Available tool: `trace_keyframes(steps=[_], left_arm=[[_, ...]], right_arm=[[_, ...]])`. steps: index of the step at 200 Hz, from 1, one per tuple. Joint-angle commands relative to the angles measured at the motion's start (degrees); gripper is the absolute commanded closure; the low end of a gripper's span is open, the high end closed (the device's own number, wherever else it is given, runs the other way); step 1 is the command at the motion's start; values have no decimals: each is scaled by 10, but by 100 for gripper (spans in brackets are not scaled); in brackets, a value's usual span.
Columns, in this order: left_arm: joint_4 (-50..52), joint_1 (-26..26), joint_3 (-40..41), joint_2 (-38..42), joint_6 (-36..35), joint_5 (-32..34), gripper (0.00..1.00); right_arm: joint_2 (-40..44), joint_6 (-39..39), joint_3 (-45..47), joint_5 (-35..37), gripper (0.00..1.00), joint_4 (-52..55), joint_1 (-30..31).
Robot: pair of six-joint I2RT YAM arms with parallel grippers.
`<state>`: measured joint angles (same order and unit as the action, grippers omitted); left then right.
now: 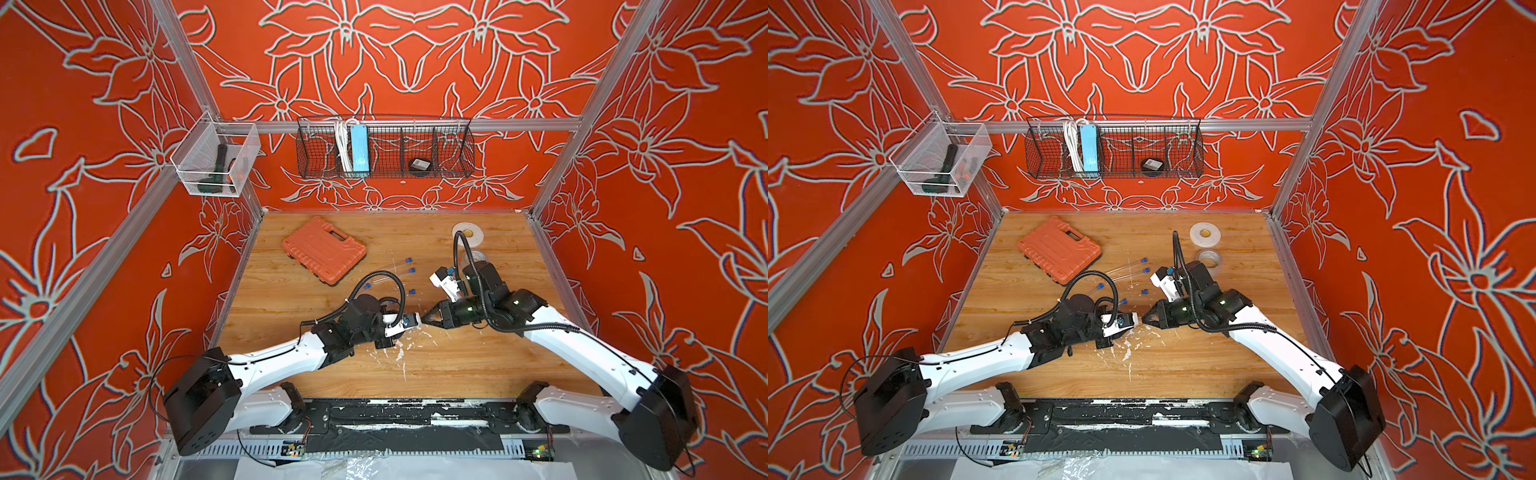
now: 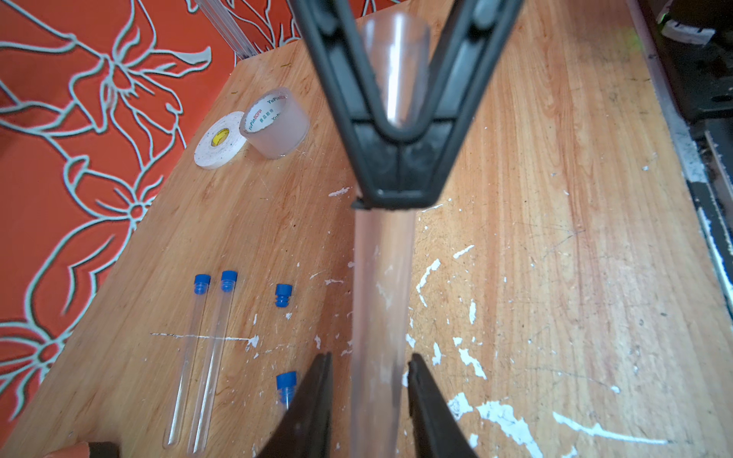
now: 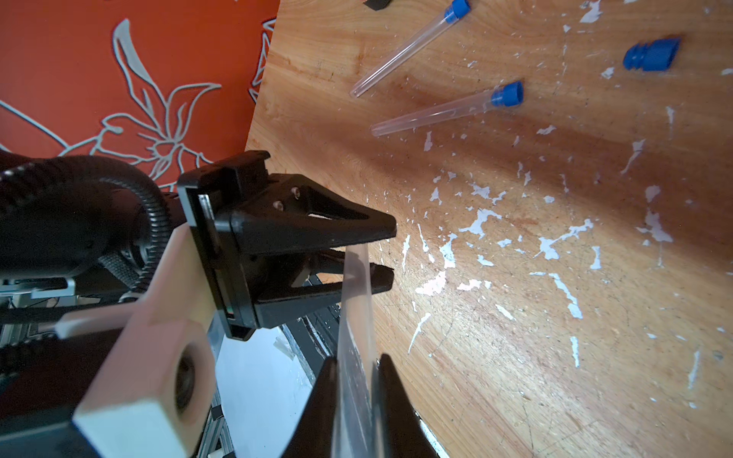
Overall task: Insert stoppers into test tubes
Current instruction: Pick up the test tube at the center of the board.
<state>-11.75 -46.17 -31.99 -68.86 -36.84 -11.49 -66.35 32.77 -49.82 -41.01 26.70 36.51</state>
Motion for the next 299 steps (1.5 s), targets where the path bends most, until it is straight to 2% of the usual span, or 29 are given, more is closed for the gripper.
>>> trace_keyframes(steps=[1, 77, 93, 108, 118, 131, 144, 162, 174, 205, 225, 245, 263, 279, 299], left_arm=[[-18, 3, 3, 17, -1, -8, 74], [-8, 2, 2, 24, -12, -19, 92], [-2, 3, -1, 26, -15, -19, 98], [6, 2, -5, 28, -12, -18, 100], [20, 2, -12, 31, -11, -20, 100], [34, 4, -20, 35, 0, -9, 100], [40, 12, -23, 43, 19, 7, 100], [35, 44, -27, 51, 76, 50, 100], [40, 81, -35, 52, 117, 64, 100], [47, 178, -53, 38, 193, 51, 100], [33, 201, -50, 35, 202, 44, 100], [17, 216, -41, 39, 210, 30, 100], [1, 230, -30, 55, 210, 4, 100], [-6, 231, -20, 70, 197, -2, 100], [-10, 233, -10, 86, 188, 5, 100]], right_arm=[[1, 8, -16, -15, 91, -9, -4], [-8, 12, -15, -27, 88, -18, -5], [-8, 11, -20, -30, 80, -15, -5], [-3, 10, -23, -28, 62, -14, -8], [5, 7, -27, -24, 54, -14, -12], [17, -3, -33, -19, 49, -14, -21], [28, -35, -48, -1, 49, 4, -32], [34, -112, -75, 30, 49, 39, -50], [29, -185, -94, 83, 51, 61, -52], [-8, -367, -102, 215, 52, 40, -52], [-41, -537, -79, 183, 52, 7, -51], [-77, -660, -68, 171, 51, -19, -51], [-142, -796, -85, 172, 52, -2, -49], [-217, -843, -125, 204, 53, 25, -47], [-286, -881, -182, 205, 54, 60, -47]])
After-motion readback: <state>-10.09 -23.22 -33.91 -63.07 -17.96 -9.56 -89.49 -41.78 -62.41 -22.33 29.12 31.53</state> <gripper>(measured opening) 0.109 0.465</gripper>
